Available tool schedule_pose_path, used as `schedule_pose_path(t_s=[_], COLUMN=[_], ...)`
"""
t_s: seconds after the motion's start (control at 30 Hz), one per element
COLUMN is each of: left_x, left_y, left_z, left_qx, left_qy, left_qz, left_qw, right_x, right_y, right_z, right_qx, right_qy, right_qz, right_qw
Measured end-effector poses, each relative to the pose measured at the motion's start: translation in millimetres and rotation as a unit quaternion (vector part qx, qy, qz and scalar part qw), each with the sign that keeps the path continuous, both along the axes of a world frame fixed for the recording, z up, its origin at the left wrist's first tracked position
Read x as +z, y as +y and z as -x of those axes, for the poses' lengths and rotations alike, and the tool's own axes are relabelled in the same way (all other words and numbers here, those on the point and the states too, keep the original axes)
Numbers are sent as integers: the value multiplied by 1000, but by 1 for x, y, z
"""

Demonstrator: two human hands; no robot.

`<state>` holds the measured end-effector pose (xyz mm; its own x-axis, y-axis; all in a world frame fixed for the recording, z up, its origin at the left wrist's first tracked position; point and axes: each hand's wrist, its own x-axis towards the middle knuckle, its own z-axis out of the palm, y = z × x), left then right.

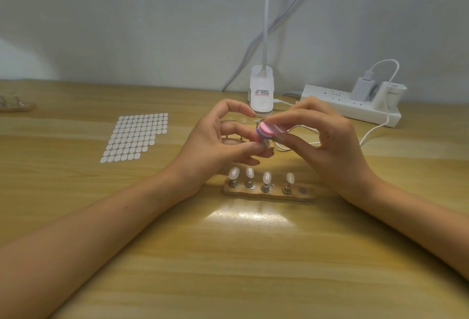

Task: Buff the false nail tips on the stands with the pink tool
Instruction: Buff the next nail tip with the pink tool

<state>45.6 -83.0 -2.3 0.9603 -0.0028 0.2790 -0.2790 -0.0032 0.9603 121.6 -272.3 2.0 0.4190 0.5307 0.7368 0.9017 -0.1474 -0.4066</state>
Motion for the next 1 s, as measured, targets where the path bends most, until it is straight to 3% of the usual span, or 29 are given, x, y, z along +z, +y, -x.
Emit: schedule_pose_path(t_s=[0.3, 0.43, 1.0], left_x=[1, 1, -2], left_y=[-2, -2, -1], left_z=[3, 3, 1], left_qx=[15, 43, 79], left_qy=[-34, -43, -61], left_qz=[-47, -40, -64], left_qw=[998, 997, 993], right_x=[1, 0, 1], right_y=[1, 2, 1], right_z=[1, 4, 3], right_qx=[6, 41, 24], right_qy=[20, -18, -43], right_qz=[-1, 13, 24], right_qw=[1000, 999, 998])
